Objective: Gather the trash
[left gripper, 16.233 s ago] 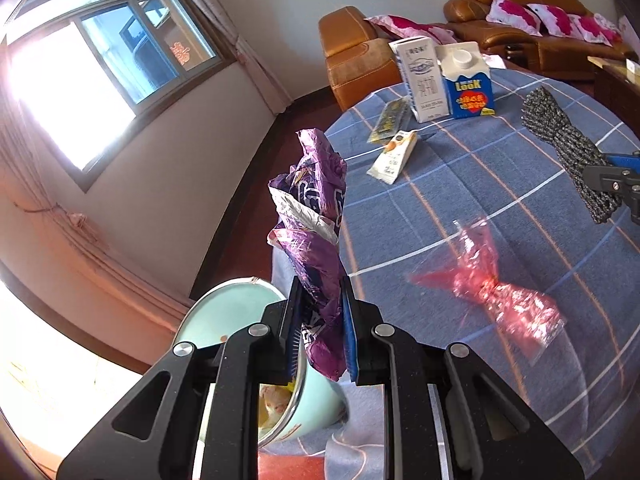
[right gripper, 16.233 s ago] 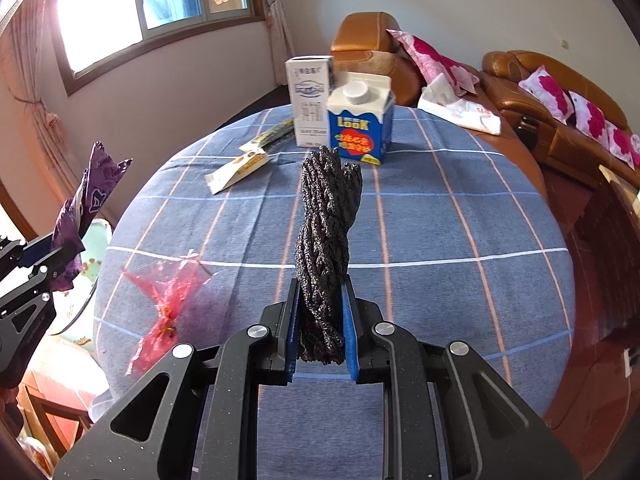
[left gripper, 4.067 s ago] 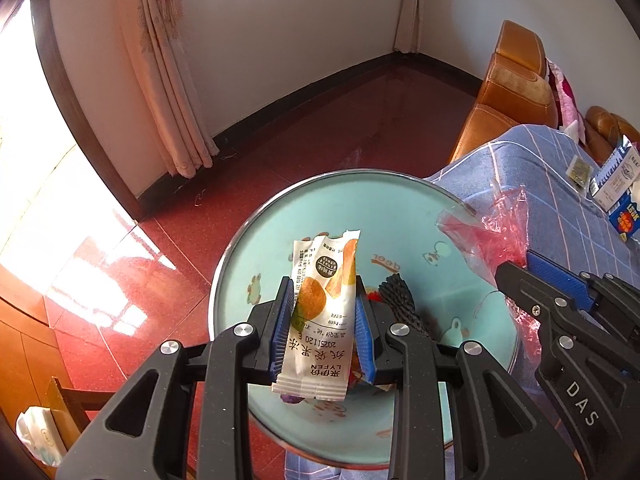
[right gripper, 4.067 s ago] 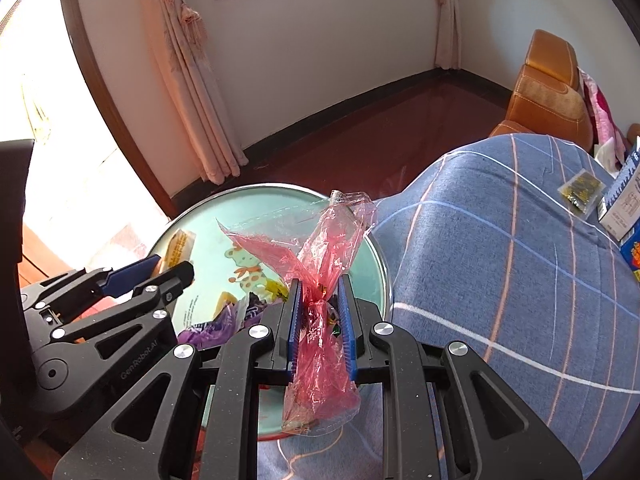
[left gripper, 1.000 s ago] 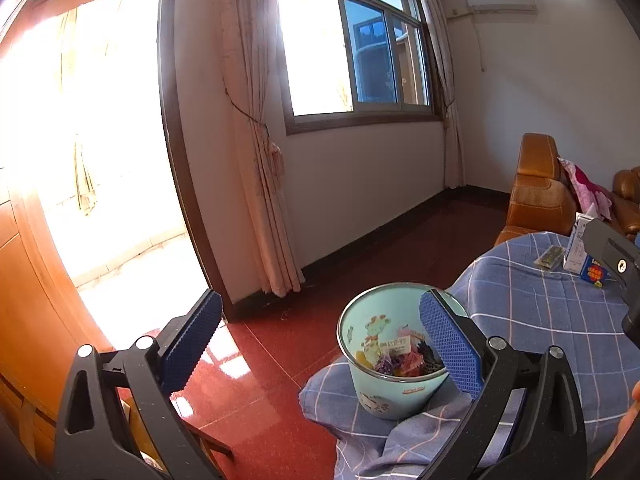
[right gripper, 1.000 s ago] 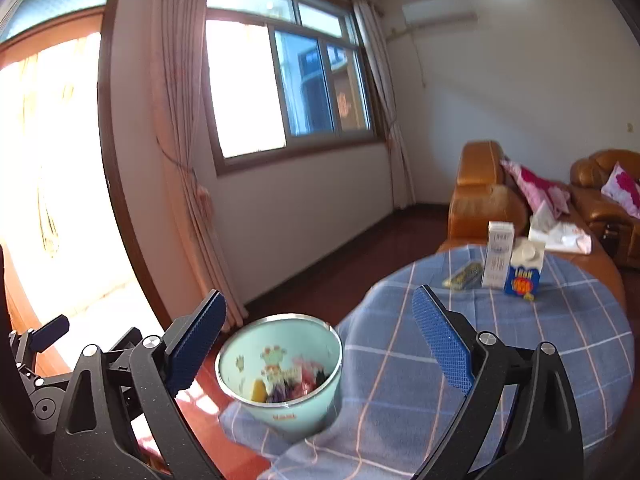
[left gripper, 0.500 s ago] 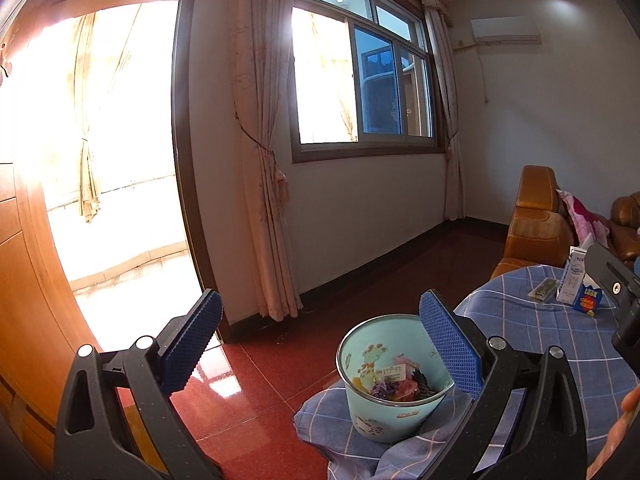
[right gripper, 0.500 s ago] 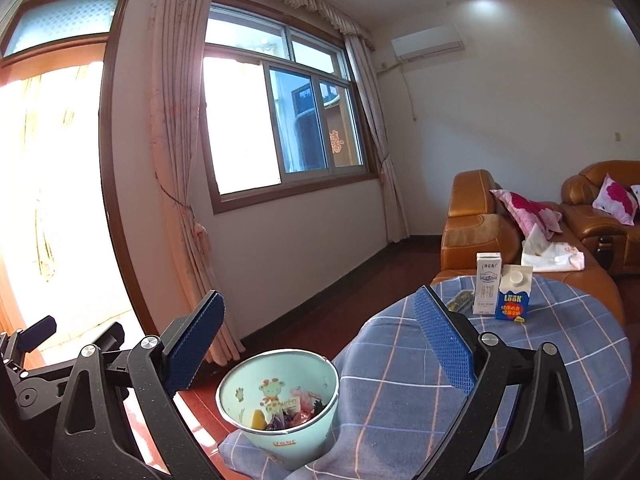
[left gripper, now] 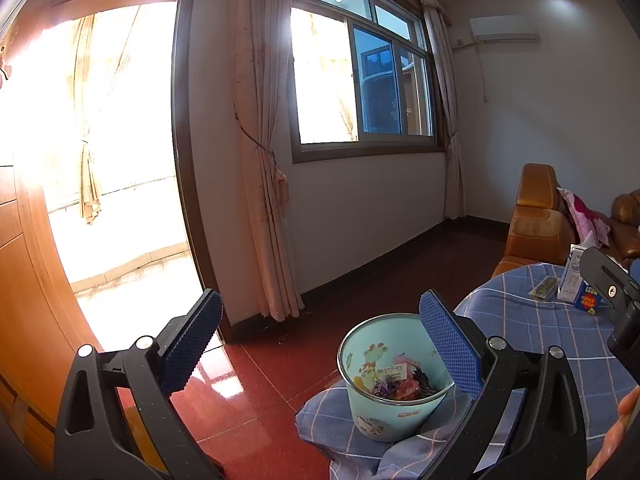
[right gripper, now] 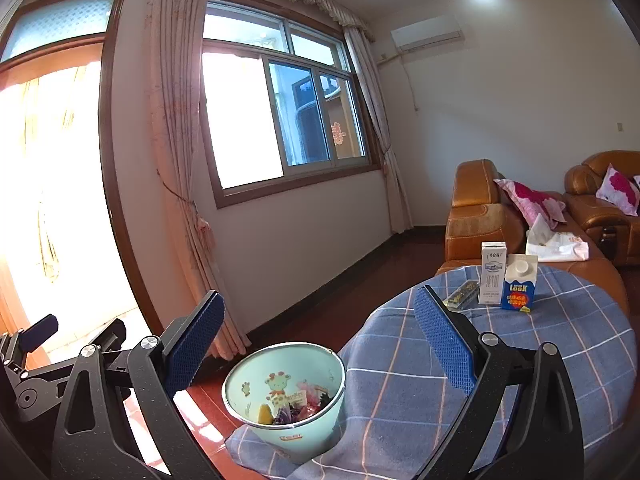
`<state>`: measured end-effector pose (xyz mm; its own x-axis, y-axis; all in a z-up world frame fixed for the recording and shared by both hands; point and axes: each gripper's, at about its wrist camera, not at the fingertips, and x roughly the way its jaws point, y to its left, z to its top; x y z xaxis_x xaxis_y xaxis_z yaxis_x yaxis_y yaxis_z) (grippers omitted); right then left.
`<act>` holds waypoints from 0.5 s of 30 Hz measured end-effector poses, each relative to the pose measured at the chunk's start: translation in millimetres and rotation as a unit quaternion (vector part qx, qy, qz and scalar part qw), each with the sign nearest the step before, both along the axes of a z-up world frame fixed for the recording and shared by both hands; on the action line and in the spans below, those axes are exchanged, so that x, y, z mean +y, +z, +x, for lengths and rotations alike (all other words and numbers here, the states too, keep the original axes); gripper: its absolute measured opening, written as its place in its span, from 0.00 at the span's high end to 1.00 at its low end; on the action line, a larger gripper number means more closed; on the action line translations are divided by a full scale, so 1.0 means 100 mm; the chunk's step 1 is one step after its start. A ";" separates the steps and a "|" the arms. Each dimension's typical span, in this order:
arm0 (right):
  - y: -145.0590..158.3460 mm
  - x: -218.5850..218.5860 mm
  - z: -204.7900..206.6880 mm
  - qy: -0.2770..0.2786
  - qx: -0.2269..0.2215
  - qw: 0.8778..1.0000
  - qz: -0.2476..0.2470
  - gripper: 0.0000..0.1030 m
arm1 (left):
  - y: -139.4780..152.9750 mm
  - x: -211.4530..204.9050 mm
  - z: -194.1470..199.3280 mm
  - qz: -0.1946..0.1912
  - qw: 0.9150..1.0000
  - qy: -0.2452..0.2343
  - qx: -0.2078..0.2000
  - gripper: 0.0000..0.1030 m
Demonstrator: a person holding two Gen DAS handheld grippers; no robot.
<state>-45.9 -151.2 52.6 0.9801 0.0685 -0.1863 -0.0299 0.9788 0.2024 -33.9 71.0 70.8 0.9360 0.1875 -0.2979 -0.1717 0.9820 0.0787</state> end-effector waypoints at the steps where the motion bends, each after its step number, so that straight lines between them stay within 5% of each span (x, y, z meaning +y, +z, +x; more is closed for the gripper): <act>1: 0.00 0.00 0.00 0.000 0.000 1.000 0.001 0.09 | 0.00 0.00 0.00 0.000 1.000 0.001 0.000 0.06; 15: 0.00 0.00 -0.02 -0.001 -0.002 1.000 0.003 0.09 | 0.01 0.00 -0.01 0.001 1.000 0.000 -0.002 0.06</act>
<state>-48.1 -151.4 52.8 0.9811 0.0669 -0.1815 -0.0282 0.9777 0.2080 -35.2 71.0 72.3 0.9371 0.1873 -0.2946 -0.1711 0.9820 0.0801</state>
